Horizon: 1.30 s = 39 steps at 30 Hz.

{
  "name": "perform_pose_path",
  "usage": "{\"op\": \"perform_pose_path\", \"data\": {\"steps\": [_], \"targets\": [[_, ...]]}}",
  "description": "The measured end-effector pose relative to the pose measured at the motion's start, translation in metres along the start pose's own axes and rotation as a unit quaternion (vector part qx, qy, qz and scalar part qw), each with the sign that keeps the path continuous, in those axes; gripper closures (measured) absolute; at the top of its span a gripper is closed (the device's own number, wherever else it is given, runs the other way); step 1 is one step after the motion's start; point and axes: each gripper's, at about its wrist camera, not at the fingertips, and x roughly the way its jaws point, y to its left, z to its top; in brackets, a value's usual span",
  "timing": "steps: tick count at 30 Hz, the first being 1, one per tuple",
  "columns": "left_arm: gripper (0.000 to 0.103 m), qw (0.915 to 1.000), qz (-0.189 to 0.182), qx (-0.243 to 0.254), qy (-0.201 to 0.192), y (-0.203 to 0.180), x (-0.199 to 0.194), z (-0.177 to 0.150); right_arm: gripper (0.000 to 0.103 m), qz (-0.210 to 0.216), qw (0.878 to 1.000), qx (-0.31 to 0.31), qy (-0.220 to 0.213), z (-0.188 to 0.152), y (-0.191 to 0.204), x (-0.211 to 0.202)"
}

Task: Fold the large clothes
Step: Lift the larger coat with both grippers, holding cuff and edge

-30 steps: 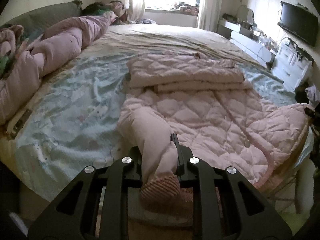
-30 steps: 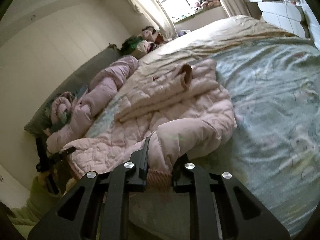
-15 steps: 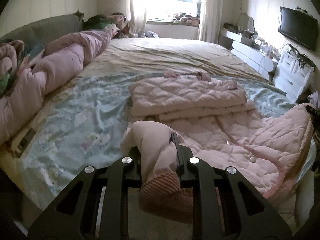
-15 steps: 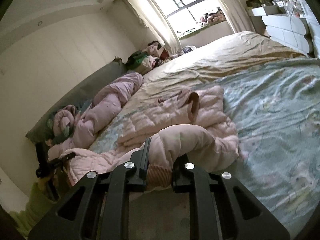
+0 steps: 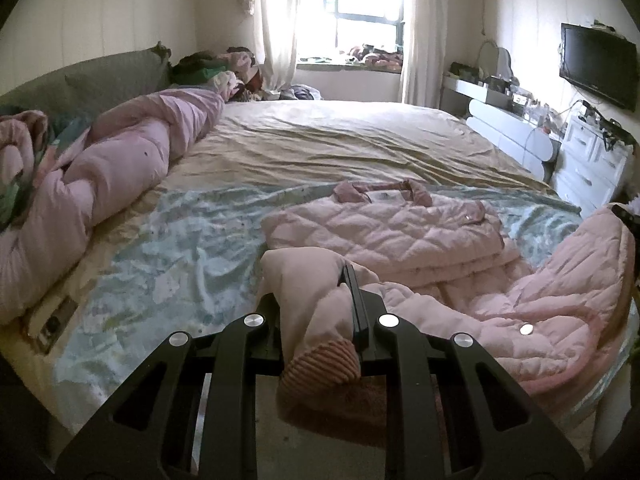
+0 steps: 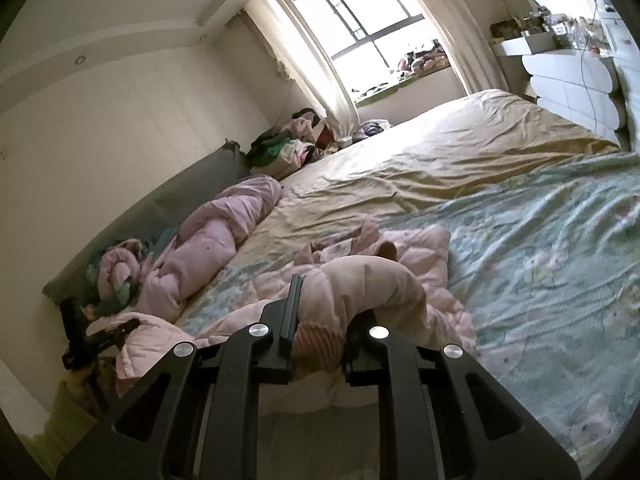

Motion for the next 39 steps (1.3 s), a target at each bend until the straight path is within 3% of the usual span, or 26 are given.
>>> {"op": "perform_pose_path", "data": {"steps": [22,39], "targets": [[0.089,0.9994,0.016,-0.018,-0.024,0.017,0.053,0.069,0.088,-0.043,0.998,0.004,-0.038,0.068,-0.013,0.058],[0.088,0.9975,0.029,-0.065,-0.007,0.036,0.133,0.071,0.088,-0.107,0.992,0.063,-0.002,0.077,-0.059,0.136]]}}
